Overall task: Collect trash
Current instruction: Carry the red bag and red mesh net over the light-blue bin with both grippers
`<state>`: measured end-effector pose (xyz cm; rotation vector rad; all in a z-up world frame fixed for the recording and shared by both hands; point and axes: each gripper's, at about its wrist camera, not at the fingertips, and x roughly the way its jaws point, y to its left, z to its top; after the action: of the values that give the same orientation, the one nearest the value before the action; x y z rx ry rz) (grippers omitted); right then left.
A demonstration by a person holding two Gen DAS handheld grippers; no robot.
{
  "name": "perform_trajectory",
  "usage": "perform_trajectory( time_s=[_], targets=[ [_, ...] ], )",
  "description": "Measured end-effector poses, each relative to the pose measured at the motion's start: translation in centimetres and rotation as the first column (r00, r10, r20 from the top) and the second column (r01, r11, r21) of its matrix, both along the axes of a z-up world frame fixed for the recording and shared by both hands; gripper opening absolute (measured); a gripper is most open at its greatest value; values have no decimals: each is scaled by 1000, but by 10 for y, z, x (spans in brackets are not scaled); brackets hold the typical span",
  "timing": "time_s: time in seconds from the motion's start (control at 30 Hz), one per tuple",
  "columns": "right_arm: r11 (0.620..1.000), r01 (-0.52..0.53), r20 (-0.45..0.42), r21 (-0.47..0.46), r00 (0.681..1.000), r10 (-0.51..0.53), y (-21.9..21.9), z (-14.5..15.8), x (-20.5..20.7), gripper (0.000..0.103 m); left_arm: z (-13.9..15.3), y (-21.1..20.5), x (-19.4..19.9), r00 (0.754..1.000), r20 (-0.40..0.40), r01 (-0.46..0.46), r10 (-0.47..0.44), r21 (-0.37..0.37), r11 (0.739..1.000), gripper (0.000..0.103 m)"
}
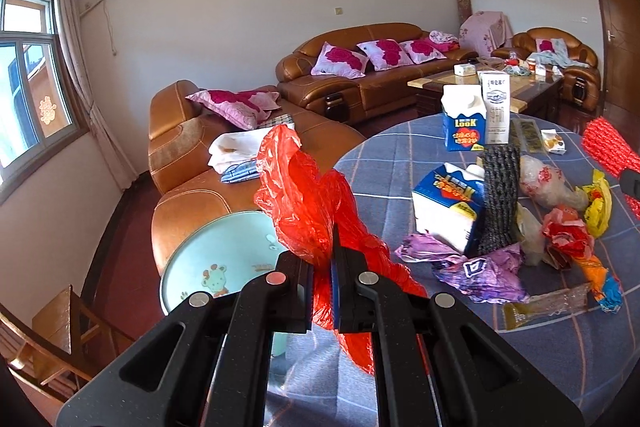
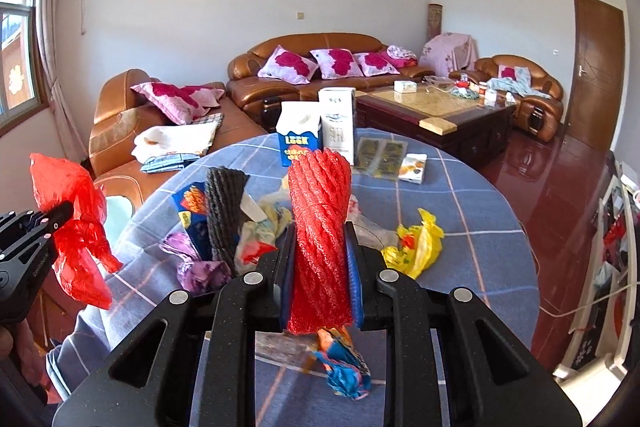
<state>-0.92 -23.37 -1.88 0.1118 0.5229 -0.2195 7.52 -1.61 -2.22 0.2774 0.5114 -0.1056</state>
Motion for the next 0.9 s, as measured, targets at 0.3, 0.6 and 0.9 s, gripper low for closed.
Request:
perform_trajectory(
  time_s=[0.3,0.6,0.9],
  targets=[
    [993,-116,23,-12,993,116,36,9,36,22,1,26,25,996,-10,-92,92,26,995,6],
    [976,-214,37,-27,976,215,68,16,72,22,5,54,42,986,-8,-164,164,27,986,6],
    [961,-274,50,-29,960,275,91,20,113,22,4,82,69,969,-17,-244,245,46,969,6]
  ],
)
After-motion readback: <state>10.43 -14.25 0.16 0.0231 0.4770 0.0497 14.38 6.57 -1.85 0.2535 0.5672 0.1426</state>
